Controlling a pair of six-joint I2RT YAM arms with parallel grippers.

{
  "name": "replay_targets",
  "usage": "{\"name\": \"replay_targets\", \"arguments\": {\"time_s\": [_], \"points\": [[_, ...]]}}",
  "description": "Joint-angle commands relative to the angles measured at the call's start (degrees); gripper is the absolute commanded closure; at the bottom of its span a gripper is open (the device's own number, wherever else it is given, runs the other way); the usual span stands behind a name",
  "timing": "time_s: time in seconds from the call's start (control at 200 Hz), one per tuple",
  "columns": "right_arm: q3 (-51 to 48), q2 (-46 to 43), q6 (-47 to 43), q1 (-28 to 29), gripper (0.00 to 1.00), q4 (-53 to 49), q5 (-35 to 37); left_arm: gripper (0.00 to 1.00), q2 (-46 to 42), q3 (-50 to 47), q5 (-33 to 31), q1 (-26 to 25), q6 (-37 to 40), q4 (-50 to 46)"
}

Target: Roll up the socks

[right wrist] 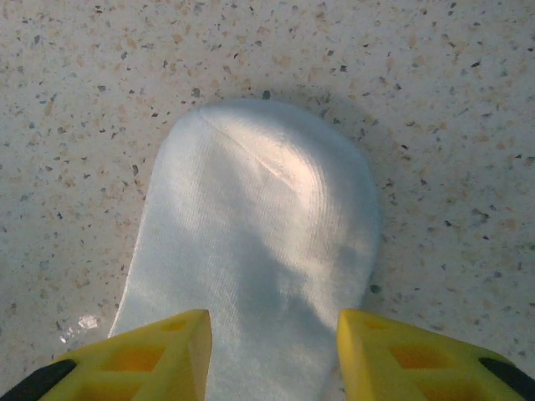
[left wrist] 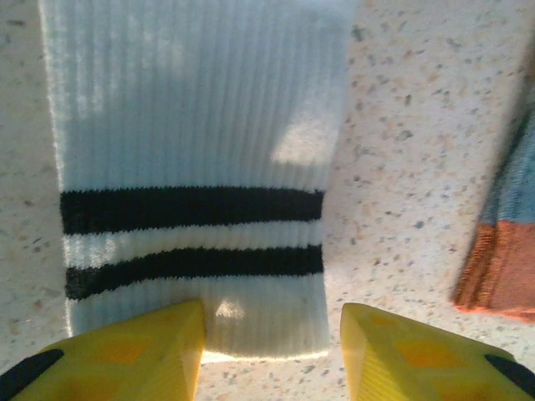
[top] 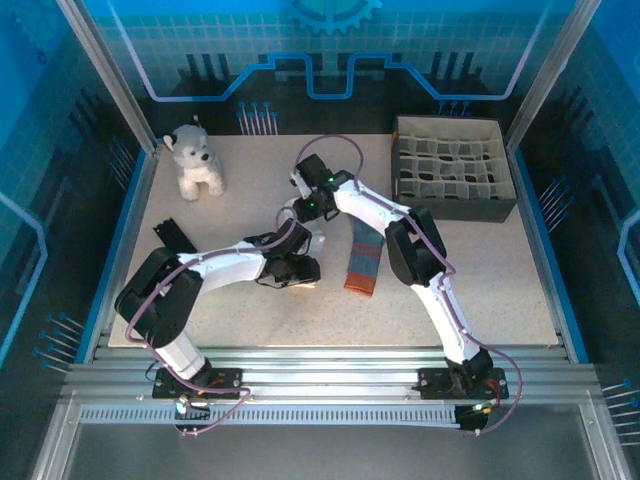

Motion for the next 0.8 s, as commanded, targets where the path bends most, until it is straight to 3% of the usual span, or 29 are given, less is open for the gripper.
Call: {"name": "replay_targets", "arguments": {"time_s": [0.0, 0.125, 0.29, 0.49, 0.59, 0.79], "points": [[-1.1, -5.7, -1.8, -1.1, 0.56, -1.3, -2.8, 0.51, -1.9, 3.9, 0.1, -0.3, 5.6, -2.6], [-9.9, -14.9, -2.0, -2.0, 0.56, 4.8, -5.5, 0.5, -7.4, 6.3, -0.6, 1.1, 15.3, -6.2], [-26.9, -27.4, -4.1, -2.1, 0.56, 14.3, -6.2, 0.48, -16.0, 5.6, 4.3, 6.8, 29.6, -8.5], [-49.5, -41.8, -7.6, -1.1, 0.51, 26.7, -6.7, 0.45, -25.9, -0.9, 7.0, 10.4, 51.1, -5.9], [-58.1, -47.3, -12.3, 0.7, 0.46, 30.6, -7.1, 0.44, -29.8, -4.9, 9.4, 11.3, 59.5, -2.8], [-77.3, -55.4, -27.5, 6.6, 0.4, 45.9, -10.2, 0.42, -33.2, -10.4, 21.3, 11.7, 72.0, -1.3]]}}
